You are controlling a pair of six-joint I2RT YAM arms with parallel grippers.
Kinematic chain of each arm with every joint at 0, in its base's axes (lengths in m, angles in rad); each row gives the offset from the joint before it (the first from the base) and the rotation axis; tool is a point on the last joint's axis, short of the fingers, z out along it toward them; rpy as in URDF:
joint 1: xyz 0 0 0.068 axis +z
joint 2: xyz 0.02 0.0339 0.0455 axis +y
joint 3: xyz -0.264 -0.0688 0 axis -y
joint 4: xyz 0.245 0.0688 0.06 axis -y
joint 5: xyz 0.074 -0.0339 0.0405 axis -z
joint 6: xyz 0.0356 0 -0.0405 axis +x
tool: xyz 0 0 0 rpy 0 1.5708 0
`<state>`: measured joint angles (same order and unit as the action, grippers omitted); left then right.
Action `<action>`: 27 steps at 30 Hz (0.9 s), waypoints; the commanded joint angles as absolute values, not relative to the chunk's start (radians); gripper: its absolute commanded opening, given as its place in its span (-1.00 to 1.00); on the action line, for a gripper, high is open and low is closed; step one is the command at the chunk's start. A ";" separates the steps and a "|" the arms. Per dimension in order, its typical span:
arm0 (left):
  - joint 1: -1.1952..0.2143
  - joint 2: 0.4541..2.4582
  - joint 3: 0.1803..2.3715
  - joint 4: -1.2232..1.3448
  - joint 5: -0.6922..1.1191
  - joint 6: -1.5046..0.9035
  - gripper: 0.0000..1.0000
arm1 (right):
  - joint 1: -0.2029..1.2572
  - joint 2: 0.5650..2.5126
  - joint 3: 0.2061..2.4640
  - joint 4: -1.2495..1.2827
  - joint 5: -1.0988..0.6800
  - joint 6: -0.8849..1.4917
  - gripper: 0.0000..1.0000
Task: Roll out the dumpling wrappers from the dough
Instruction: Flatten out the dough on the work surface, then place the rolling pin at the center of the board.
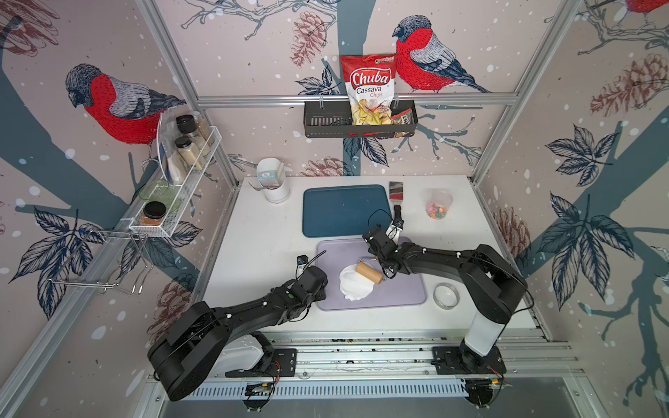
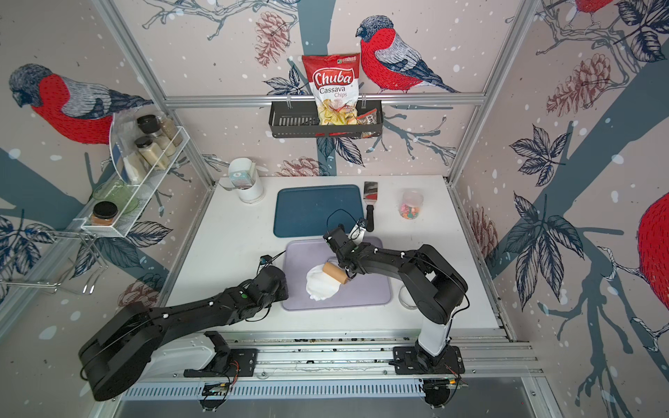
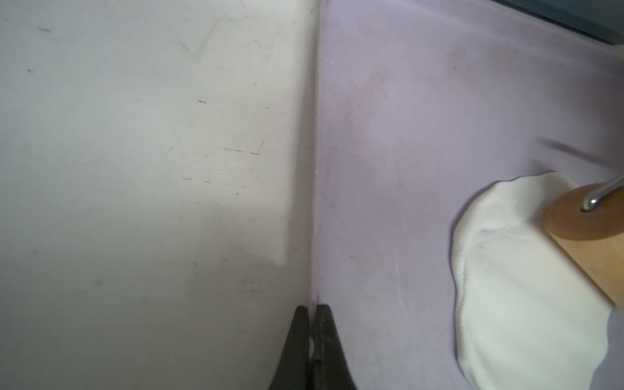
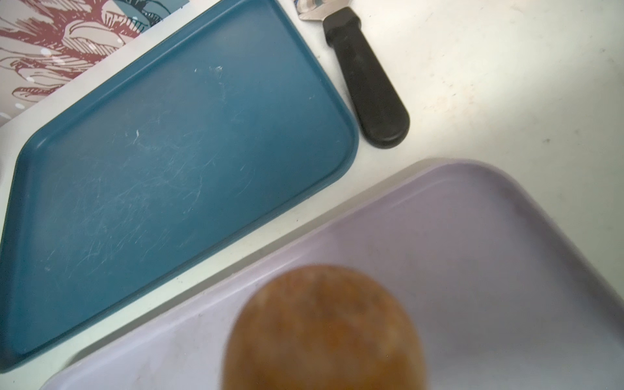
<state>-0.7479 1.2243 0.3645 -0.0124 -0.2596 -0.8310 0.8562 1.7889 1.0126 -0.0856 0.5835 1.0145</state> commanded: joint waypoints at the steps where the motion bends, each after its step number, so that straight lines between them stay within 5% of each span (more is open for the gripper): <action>1: -0.746 1.229 0.369 -0.028 -0.275 -0.828 -1.00 | 0.902 1.808 1.036 -0.120 0.559 1.008 -1.00; 10: -0.744 1.236 0.376 -0.038 -0.281 -0.814 -1.00 | 0.829 1.672 1.056 -0.075 0.476 0.988 -1.00; 16: -0.742 1.256 0.406 -0.057 -0.276 -0.792 -0.52 | 0.719 1.587 1.040 -0.053 0.398 1.012 -1.00; 27: -0.736 1.157 0.435 -0.069 -0.307 -0.744 -0.37 | 0.276 1.383 0.817 -0.081 0.342 1.011 -1.00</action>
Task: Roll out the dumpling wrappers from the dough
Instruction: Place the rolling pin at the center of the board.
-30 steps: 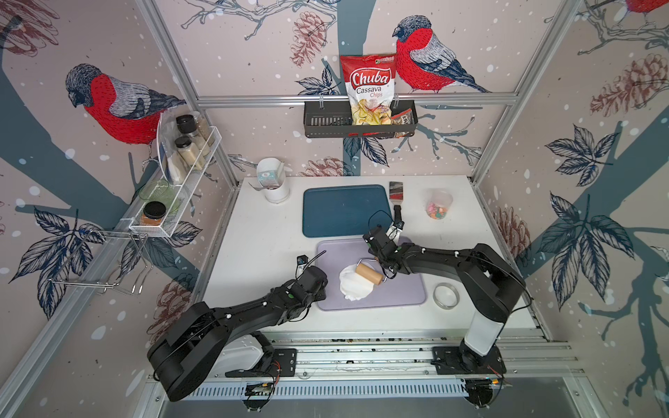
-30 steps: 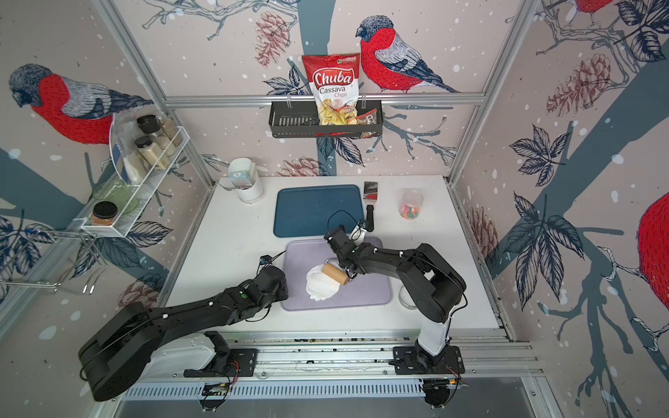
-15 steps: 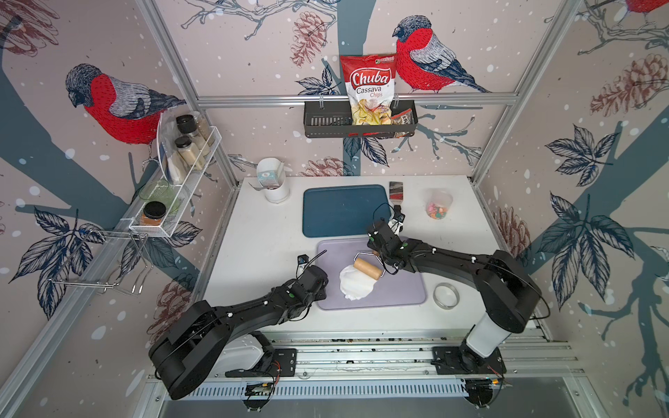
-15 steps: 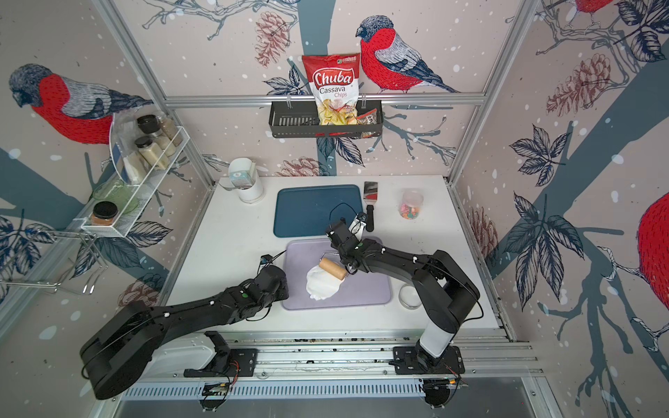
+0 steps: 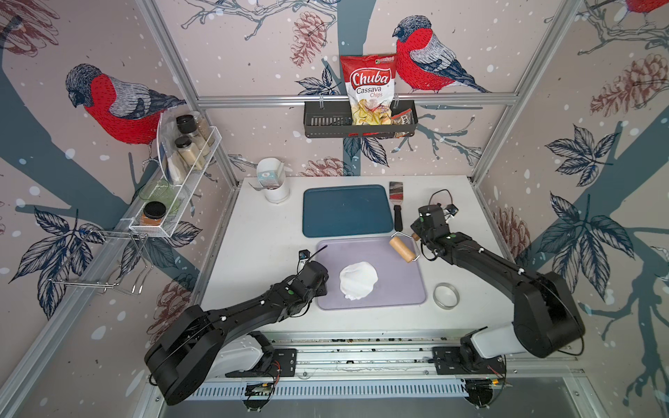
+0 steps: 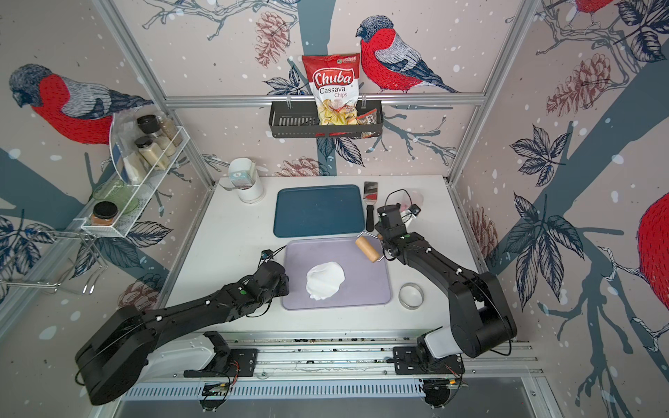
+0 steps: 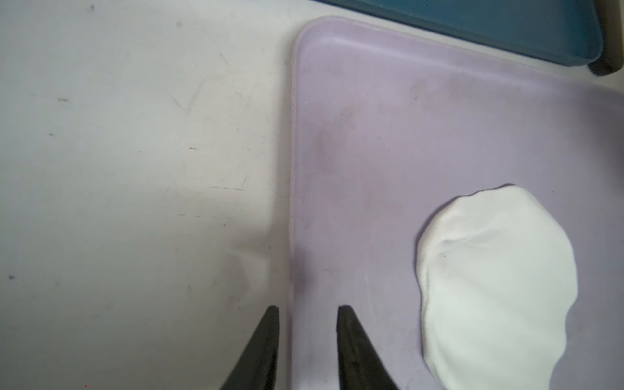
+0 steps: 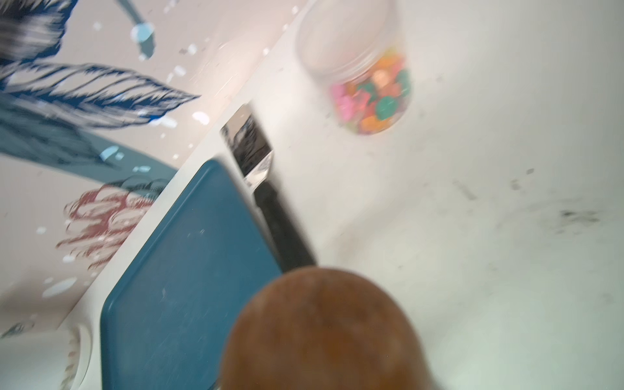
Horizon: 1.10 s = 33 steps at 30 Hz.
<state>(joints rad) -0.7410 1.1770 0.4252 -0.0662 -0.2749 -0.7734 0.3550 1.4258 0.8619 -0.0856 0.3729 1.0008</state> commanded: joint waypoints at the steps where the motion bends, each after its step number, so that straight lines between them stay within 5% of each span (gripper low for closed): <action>1: -0.736 1.147 0.436 -0.068 -0.314 -0.740 -0.36 | 0.225 1.364 0.790 -0.078 0.330 1.008 -1.00; 11: -0.724 1.057 0.403 -0.025 -0.342 -0.723 -0.32 | -0.175 1.405 0.669 -0.023 0.246 0.916 -1.00; 24: -0.721 1.088 0.396 0.006 -0.333 -0.733 -0.32 | -0.195 1.634 0.731 0.025 0.246 0.934 -0.99; 33: -0.718 1.115 0.403 0.007 -0.334 -0.731 -0.32 | -0.187 1.688 0.762 0.015 0.249 0.982 -0.43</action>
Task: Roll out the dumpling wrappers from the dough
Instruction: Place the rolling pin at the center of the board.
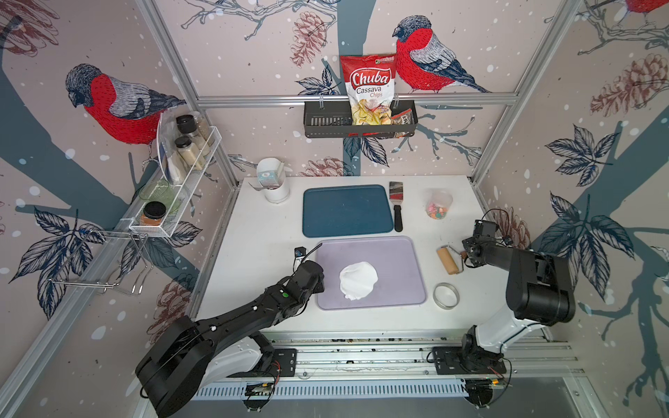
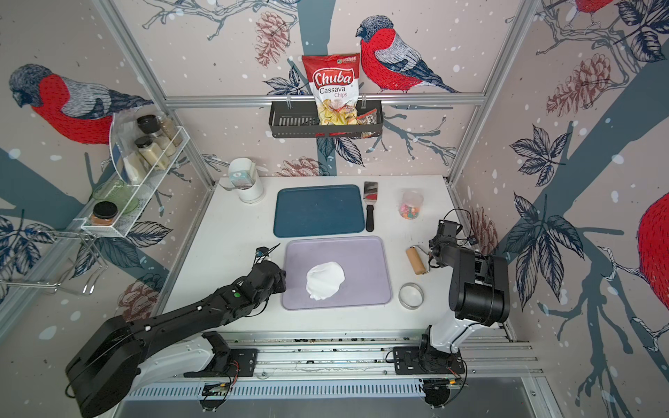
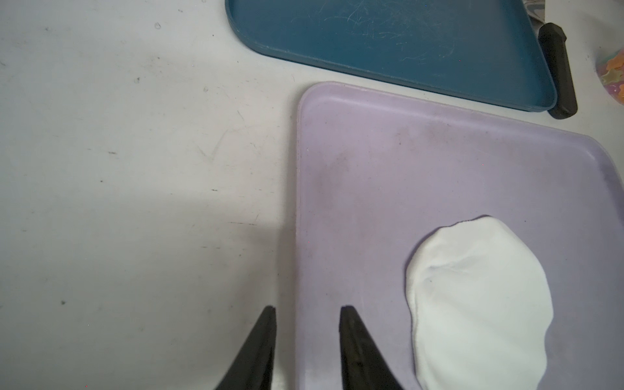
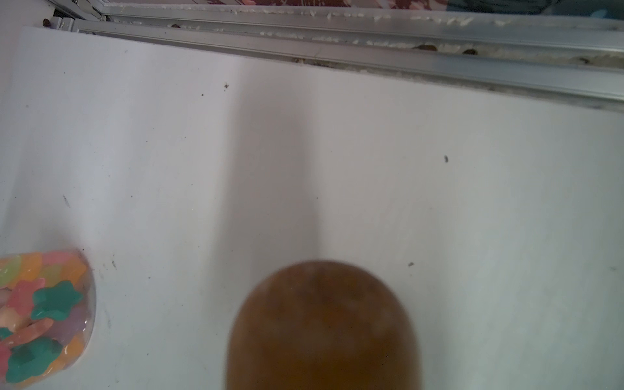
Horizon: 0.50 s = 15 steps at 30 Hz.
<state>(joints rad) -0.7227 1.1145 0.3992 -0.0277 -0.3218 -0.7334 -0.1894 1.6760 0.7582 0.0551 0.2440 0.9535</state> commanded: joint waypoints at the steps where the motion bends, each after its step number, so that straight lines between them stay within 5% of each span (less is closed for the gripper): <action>1: -0.717 1.115 0.402 0.008 -0.333 -0.729 -0.32 | -0.187 1.687 0.762 0.013 0.250 0.983 -0.37; 15: -0.703 1.084 0.407 0.012 -0.327 -0.701 -0.31 | -0.178 1.603 0.773 -0.054 0.212 0.926 0.39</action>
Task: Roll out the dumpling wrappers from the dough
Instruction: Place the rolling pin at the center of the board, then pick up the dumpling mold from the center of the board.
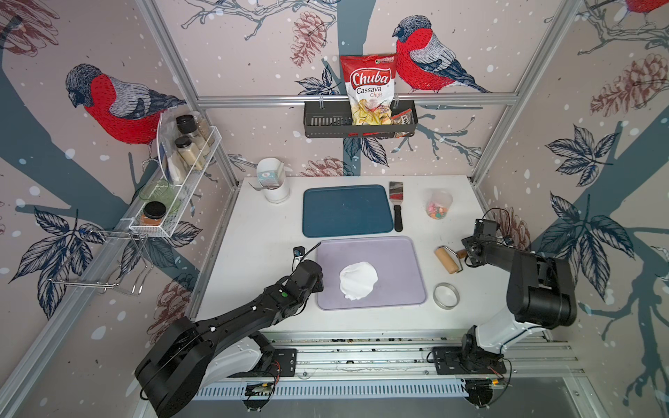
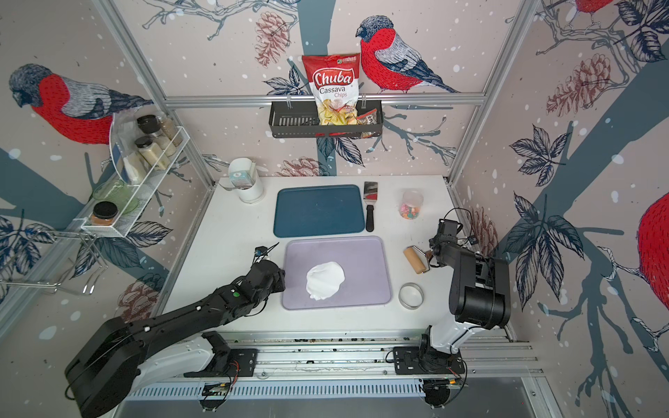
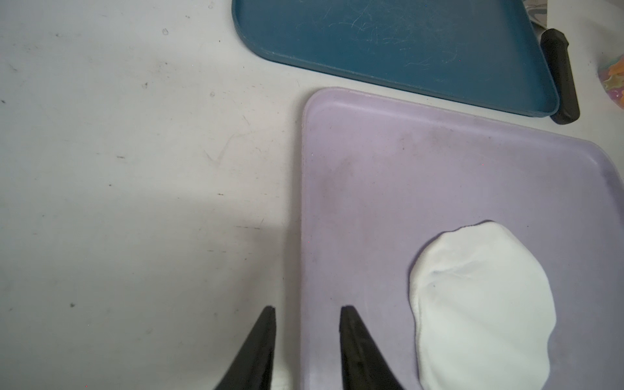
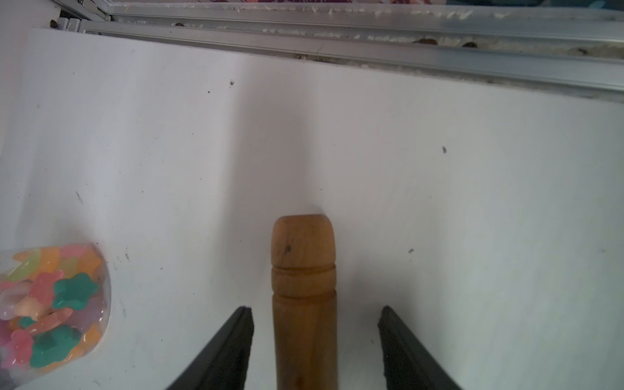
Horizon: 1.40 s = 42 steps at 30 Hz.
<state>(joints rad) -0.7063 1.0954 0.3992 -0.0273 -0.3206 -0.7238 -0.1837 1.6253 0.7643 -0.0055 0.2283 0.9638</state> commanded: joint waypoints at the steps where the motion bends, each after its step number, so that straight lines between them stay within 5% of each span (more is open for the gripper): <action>1: -0.702 1.073 0.405 0.012 -0.329 -0.696 -0.31 | -0.165 1.580 0.782 -0.091 0.213 0.902 0.50; 7: -0.702 1.029 0.405 0.008 -0.323 -0.678 -0.30 | -0.032 1.427 0.816 -0.272 0.280 0.790 0.98; 15: -0.702 1.009 0.417 0.071 -0.263 -0.602 -0.27 | 0.204 1.317 0.830 -0.609 0.292 0.764 0.99; 19: -0.702 1.031 0.413 0.136 -0.193 -0.575 -0.28 | 0.300 1.296 0.813 -0.745 0.318 0.846 0.87; 34: -0.702 1.022 0.371 0.157 -0.176 -0.584 -0.29 | 0.277 0.937 0.547 -0.917 0.330 1.219 0.28; 42: -0.702 1.026 0.370 0.150 -0.173 -0.585 -0.27 | 0.297 0.980 0.502 -0.851 0.264 1.212 0.14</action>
<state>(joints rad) -0.7052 1.0241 0.3687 0.1307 -0.1802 -0.5945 0.2916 0.9665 0.5098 -0.8654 0.2863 1.1862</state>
